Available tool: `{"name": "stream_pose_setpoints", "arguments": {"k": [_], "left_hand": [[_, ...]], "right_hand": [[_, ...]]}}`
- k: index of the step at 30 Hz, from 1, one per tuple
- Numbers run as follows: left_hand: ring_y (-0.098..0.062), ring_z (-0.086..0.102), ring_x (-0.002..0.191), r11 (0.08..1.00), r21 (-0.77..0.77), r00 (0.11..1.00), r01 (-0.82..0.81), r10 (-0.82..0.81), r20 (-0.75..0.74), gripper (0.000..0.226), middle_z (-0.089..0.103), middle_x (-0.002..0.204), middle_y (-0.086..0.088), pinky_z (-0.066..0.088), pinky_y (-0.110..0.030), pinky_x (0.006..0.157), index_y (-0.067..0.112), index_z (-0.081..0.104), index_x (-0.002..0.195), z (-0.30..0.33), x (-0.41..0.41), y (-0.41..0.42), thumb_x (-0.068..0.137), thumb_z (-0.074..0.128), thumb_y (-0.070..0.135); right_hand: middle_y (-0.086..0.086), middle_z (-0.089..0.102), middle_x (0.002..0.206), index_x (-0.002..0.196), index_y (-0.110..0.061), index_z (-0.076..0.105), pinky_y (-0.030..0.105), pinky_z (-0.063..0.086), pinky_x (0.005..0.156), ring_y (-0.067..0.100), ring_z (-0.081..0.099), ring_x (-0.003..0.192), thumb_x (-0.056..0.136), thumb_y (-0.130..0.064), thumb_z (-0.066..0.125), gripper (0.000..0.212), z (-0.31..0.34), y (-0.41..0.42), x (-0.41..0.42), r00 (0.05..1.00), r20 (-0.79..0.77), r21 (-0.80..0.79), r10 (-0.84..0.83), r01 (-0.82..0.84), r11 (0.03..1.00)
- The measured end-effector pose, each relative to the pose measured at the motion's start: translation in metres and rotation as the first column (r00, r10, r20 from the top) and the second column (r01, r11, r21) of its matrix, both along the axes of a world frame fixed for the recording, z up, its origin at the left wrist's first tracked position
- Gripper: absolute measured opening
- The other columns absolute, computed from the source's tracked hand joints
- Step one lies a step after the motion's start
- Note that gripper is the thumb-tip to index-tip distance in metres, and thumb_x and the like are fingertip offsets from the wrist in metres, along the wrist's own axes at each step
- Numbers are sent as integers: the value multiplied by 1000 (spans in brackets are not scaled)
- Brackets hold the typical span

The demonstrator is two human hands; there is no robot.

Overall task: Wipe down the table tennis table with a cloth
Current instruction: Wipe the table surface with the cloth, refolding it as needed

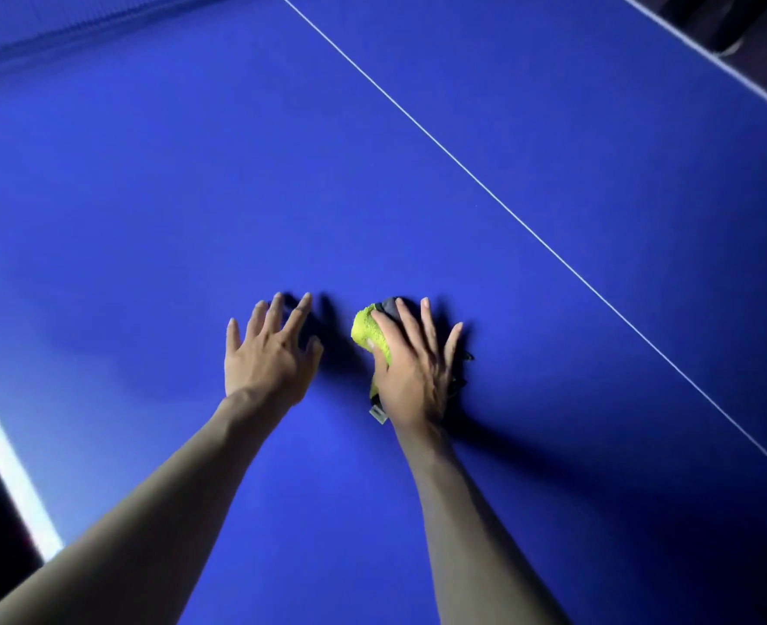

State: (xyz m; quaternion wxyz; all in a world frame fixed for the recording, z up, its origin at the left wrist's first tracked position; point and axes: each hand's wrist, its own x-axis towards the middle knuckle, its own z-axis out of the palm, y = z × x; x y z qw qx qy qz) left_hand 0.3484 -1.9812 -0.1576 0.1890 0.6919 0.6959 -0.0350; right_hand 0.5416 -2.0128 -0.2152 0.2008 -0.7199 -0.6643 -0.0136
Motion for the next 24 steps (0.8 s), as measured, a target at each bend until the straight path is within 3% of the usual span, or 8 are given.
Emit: {"name": "stream_pose_setpoints", "arguments": {"k": [3, 9, 13, 19, 24], "left_hand": [[-16, 3, 156, 998, 5, 998, -56, 56, -31, 63, 8, 169, 9, 2, -54, 125, 45, 9, 160, -9, 13, 9, 101, 22, 62], [-17, 17, 154, 984, 153, 995, -95, 101, -27, 57, 25, 166, 8, 7, -58, 125, 43, 30, 157, -19, 20, 2, 102, 37, 58], [-18, 23, 153, 976, 204, 996, -80, 87, -26, 59, 33, 163, 9, 14, -55, 125, 41, 38, 153, -24, 17, 4, 98, 34, 61], [-28, 28, 151, 974, 228, 1000, -13, 15, -9, 65, 35, 163, 0, 27, -54, 119, 33, 40, 155, -31, 11, 4, 96, 37, 62], [-31, 22, 154, 982, 190, 999, 13, -18, 29, 66, 27, 167, 0, 26, -53, 121, 37, 34, 157, -34, 7, 7, 97, 35, 65]], "right_hand": [[-9, 53, 153, 140, -35, 60, 70, 15, 122, 25, 32, 155, 93, -31, 70, 48, -2, 28, 39, 999, 9, -3, -36, 36, 999], [-9, 53, 154, 140, -33, 60, 69, 15, 122, 24, 32, 155, 97, -36, 67, 44, -3, 94, 145, 997, 7, -8, -75, 75, 997], [-11, 48, 158, 143, -34, 55, 67, 14, 123, 22, 27, 156, 102, -40, 57, 42, 1, 129, 210, 997, -7, -69, -72, 72, 995], [-5, 47, 159, 146, -28, 50, 62, 12, 126, 24, 23, 158, 105, -33, 53, 41, 5, 167, 240, 995, -64, -111, -82, 75, 991], [-4, 49, 158, 143, -27, 52, 59, 12, 127, 25, 23, 157, 106, -31, 53, 38, 5, 203, 234, 996, -83, -107, -23, 14, 994]]}}
